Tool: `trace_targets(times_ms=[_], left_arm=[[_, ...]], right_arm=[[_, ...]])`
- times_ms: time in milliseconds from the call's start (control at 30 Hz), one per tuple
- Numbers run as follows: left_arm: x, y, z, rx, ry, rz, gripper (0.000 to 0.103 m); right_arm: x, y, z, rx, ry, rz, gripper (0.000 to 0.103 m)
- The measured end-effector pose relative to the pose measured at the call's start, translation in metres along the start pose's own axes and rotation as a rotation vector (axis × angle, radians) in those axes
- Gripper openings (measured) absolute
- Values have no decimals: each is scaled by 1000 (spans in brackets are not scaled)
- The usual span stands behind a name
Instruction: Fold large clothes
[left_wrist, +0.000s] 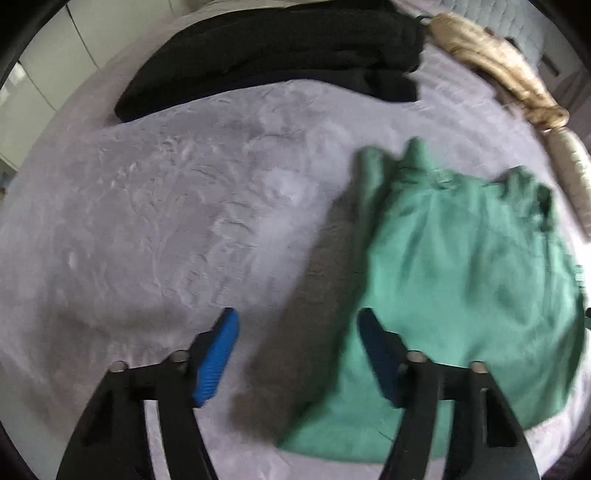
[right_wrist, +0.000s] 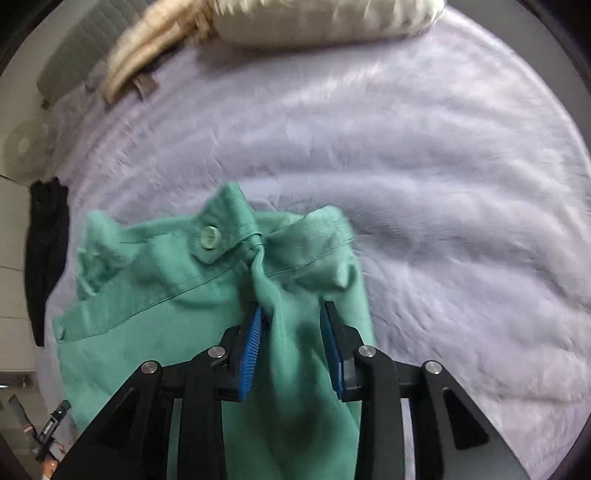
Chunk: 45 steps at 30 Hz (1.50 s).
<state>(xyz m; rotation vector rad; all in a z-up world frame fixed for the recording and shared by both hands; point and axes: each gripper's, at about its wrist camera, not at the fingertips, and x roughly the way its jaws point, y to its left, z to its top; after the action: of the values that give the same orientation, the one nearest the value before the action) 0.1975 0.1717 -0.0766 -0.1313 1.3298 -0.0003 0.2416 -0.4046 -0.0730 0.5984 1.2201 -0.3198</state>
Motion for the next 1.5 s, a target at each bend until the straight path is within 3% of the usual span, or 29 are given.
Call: trace_targets(times_ms=[33, 100, 167, 233, 333, 533, 633, 767, 800, 867, 900, 967, 1133, 1200, 1233, 1267, 1400, 1500], left_arm=[[-5, -1, 0, 9, -5, -31, 52], [-12, -15, -6, 56, -15, -98, 51], [-12, -37, -14, 125, -17, -132, 51], [-2, -53, -21, 172, -5, -112, 51], [30, -64, -31, 213, 37, -43, 51], [37, -48, -63, 272, 32, -68, 51], [34, -45, -73, 287, 52, -34, 51], [19, -28, -82, 231, 63, -1, 52], [13, -22, -81, 201, 60, 1, 53], [1, -10, -78, 143, 34, 2, 86], [-4, -6, -76, 119, 6, -9, 89], [-11, 1, -68, 88, -27, -53, 90], [11, 4, -67, 92, 27, -103, 89], [26, 4, -66, 93, 62, -130, 64], [33, 3, -67, 94, 88, -143, 26], [39, 4, -67, 86, 120, -160, 12], [24, 15, -72, 80, 64, -184, 9], [36, 30, -80, 71, 97, -184, 9]], right_arm=[[-15, 4, -9, -9, -30, 29, 28], [-30, 15, -26, -31, -37, 85, 13], [-31, 35, -50, -74, 6, 168, 13], [-20, 48, -69, -110, 60, 189, 13], [9, 55, -97, -157, 138, 147, 13], [5, -24, -121, -87, 116, -53, 8], [0, -70, -126, 5, 136, -31, 0], [-10, -71, -132, 18, 139, -60, 0], [-11, -69, -134, 19, 142, -68, 0], [-17, -60, -143, 34, 151, -62, 3], [-20, -57, -146, 40, 152, -51, 3], [-28, -48, -155, 47, 156, -21, 3], [-32, -18, -182, 65, 206, 76, 3], [-30, -3, -196, 56, 242, 100, 3], [-31, 4, -201, 53, 254, 111, 3], [-30, 11, -207, 52, 261, 118, 3], [-25, 44, -220, 39, 276, 148, 3], [-21, 56, -229, 26, 297, 148, 3]])
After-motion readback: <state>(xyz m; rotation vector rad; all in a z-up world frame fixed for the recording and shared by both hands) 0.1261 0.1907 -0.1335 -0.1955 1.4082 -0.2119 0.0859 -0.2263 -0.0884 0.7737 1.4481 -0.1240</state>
